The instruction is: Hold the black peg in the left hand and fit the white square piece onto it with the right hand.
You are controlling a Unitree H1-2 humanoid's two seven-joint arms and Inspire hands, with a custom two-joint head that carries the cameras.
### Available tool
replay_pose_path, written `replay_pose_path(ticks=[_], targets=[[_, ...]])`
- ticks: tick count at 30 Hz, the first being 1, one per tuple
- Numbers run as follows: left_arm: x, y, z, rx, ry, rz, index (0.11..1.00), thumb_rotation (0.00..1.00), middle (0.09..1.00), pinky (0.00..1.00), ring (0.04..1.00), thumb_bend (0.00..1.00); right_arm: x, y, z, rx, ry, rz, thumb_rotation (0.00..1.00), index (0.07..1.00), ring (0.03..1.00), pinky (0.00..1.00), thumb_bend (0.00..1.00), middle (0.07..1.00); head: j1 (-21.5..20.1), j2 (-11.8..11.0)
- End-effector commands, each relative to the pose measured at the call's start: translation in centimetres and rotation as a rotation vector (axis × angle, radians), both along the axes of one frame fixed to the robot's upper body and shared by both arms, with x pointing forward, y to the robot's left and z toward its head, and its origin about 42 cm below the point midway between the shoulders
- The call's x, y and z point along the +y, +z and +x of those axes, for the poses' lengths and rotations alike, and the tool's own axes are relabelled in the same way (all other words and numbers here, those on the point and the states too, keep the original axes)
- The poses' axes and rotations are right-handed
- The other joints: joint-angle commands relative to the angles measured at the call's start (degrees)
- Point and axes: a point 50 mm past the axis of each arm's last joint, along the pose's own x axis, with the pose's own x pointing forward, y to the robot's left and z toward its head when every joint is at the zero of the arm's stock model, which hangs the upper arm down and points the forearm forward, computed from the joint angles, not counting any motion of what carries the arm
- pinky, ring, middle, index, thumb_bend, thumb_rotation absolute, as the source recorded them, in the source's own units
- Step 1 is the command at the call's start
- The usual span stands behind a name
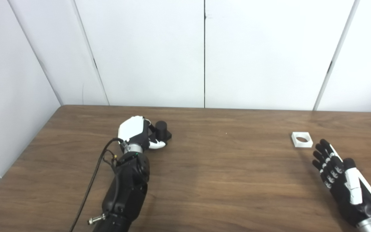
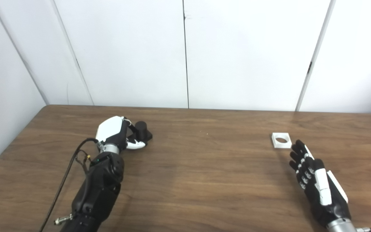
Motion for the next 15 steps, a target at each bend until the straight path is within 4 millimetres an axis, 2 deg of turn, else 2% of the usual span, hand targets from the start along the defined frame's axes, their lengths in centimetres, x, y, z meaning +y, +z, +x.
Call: replay_pose_path(ticks=[1,11,15], targets=[[0.92,0.72,0.19,-0.017,0.014,0.026,0.488,0.07,0.927,0.95,1.0,0.5,-0.06,-0.07,-0.44,-0.002,-0.003,0.007,1.0,1.0,1.0,1.0,0.61,1.0,-0.1,0.2],[1.01,0.76,0.0,0.005,-0.015,-0.017,0.493,0.07,0.929,0.93,1.0,0.5,-0.12,0.23,-0.47,-0.004,-0.008,0.0,1.0,1.0,1.0,1.0,0.62,1.0,-0.6,0.4],[1.0,0.92,-0.18,0.039,-0.039,-0.073,0.495,0.07,0.927,0.87,1.0,0.5,-0.17,0.26,-0.48,-0.003,-0.005,0.004,1.0,1.0,1.0,1.0,0.61,1.0,-0.7,0.6]])
